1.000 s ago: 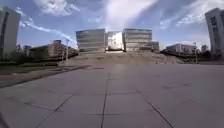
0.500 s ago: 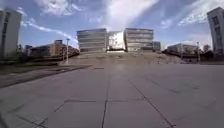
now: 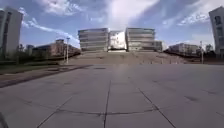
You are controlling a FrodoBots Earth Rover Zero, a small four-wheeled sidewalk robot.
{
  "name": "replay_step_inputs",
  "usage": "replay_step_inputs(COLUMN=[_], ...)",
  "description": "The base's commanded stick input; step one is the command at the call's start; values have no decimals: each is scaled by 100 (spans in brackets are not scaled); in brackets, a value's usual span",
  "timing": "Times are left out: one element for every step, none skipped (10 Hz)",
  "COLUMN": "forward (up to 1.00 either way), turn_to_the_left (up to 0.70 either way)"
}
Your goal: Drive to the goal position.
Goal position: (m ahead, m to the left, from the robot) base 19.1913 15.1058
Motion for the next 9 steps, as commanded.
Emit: replay_step_inputs(forward=[70, 70, 70, 70, 70, 70, 70, 70, 70], turn_to_the_left=[0, -2, -7, -14, -14, -14, -14, -14, -14])
